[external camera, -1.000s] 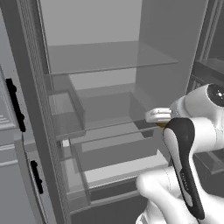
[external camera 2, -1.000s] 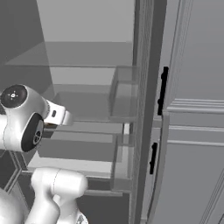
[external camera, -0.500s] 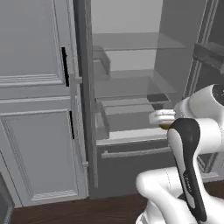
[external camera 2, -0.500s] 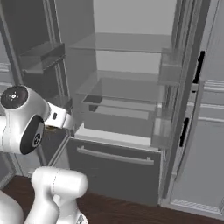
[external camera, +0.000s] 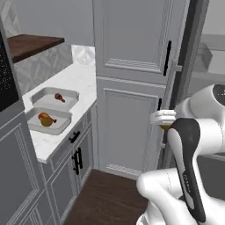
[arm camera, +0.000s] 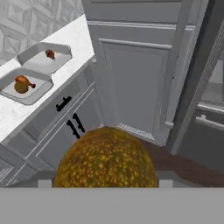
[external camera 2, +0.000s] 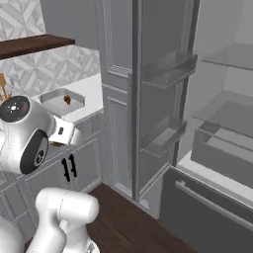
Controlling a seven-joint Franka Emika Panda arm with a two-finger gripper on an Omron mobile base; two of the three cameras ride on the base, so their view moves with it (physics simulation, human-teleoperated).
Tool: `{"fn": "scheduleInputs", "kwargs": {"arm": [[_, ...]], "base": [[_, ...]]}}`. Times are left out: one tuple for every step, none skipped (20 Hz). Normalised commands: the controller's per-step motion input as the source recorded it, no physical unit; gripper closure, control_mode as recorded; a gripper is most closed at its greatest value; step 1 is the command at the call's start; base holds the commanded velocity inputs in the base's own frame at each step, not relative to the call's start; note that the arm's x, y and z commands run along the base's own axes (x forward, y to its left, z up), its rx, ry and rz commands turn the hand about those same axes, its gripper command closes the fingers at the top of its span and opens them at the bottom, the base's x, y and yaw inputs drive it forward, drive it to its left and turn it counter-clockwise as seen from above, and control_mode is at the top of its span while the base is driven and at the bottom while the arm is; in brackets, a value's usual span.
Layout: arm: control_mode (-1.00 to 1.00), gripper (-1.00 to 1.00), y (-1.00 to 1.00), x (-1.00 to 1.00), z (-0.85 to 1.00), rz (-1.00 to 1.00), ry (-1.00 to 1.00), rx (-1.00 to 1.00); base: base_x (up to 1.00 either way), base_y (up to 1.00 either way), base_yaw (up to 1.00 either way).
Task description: Place one avocado and one chicken drumstick in each tupperware on the nearby counter, to pack two identical lunches.
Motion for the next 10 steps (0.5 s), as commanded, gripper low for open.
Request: {"fn": "scheduleInputs", "kwargs": {"arm": [[1.00,1.00,0.00,0.00,0.00,0.00,0.00,0.00],[1.00,1.00,0.00,0.00,0.00,0.00,0.00,0.00],[1.00,1.00,0.00,0.00,0.00,0.00,0.00,0.00],[1.00,1.00,0.00,0.00,0.00,0.00,0.00,0.00],[1.00,1.00,0.00,0.00,0.00,0.00,0.00,0.00],[1.00,1.00,0.00,0.00,0.00,0.00,0.00,0.00],[1.00,1.00,0.00,0.00,0.00,0.00,0.00,0.00],[1.00,1.00,0.00,0.00,0.00,0.00,0.00,0.00],[1.00,1.00,0.00,0.00,0.00,0.00,0.00,0.00],[1.00,1.00,0.00,0.00,0.00,0.00,0.00,0.00]], "base": [[0.49,0.56,0.65],[0.55,0.54,0.63],[0.64,0.51,0.60],[0.78,0.36,0.54],[0.89,0.12,0.47],[1.00,0.00,0.34],[1.00,0.00,0.31],[1.00,0.00,0.23],[0.99,-0.09,0.17],[1.00,-0.17,0.12]]}}
